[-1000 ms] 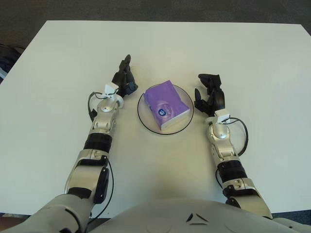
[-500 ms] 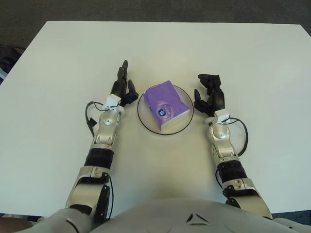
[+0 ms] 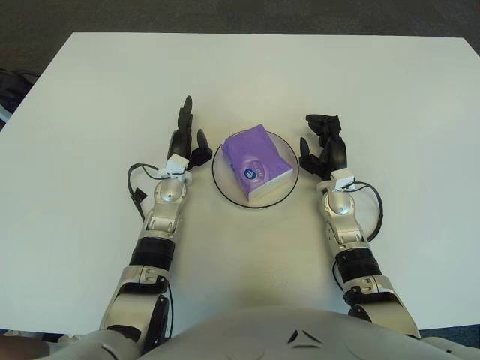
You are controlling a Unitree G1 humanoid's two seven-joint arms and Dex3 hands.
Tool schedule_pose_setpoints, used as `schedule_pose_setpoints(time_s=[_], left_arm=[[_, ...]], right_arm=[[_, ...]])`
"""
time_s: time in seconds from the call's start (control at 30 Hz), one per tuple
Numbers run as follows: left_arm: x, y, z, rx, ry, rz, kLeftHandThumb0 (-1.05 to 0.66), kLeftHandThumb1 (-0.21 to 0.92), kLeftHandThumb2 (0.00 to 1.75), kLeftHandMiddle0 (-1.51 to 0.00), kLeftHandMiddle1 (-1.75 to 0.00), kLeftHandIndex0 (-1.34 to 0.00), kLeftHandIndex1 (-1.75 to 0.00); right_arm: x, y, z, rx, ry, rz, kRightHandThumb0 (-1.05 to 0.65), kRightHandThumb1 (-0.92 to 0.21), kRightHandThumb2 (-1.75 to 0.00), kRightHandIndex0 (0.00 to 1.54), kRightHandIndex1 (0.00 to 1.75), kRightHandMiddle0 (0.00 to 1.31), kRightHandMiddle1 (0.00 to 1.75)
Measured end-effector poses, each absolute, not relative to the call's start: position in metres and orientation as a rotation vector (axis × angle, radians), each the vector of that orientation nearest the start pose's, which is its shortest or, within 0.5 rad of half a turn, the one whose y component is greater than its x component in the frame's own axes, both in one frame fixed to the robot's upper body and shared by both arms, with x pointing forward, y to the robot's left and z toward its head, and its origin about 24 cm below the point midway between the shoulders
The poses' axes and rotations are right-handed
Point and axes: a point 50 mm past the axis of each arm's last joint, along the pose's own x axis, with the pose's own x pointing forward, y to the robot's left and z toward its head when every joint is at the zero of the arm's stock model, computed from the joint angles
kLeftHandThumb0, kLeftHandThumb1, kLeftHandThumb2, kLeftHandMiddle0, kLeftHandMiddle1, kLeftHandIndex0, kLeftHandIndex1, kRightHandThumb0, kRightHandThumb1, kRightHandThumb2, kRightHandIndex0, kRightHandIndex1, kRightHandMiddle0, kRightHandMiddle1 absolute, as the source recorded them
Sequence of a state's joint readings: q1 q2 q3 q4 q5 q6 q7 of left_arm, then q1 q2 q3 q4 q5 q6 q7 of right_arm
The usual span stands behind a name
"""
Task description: Put the tissue paper into the plate.
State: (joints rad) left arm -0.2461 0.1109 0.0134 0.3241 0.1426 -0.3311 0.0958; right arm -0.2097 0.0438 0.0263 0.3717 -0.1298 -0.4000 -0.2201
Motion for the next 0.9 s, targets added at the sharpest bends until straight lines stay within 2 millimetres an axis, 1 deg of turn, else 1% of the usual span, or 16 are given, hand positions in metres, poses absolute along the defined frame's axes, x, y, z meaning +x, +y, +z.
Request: schedule_pose_setpoints(time_s=[0.27, 0.7, 0.9], left_arm=[[0.2949, 0.1604, 0.0627, 0.239, -0.268, 0.032, -0.85, 0.92, 1.11, 0.00, 0.00, 0.00, -0.16], [0.2943, 0.1603, 0.0610, 0.250, -0.279, 0.031, -0.86, 0.92, 1.11, 0.00, 0.00, 0.00, -0.16], [0.2943, 0.1602, 0.0609, 0.260, -0.280, 0.028, -0.87, 0.92, 1.11, 0.00, 0.00, 0.00, -0.15]], right_arm=[[0.2854, -0.1230, 0.0477, -0.056, -0.243, -0.096, -0.57, -0.72, -0.78, 0.32, 0.80, 0.09, 1.27], [0.2854, -0.1222, 0.0477, -0.052, -0.242, -0.096, -0.55, -0.72, -0.78, 0.31, 0.78, 0.12, 1.30], [0.2853, -0.1222, 0.0476, -0.044, -0.241, -0.100, -0.52, -0.78, -0.80, 0.32, 0.74, 0.15, 1.28]])
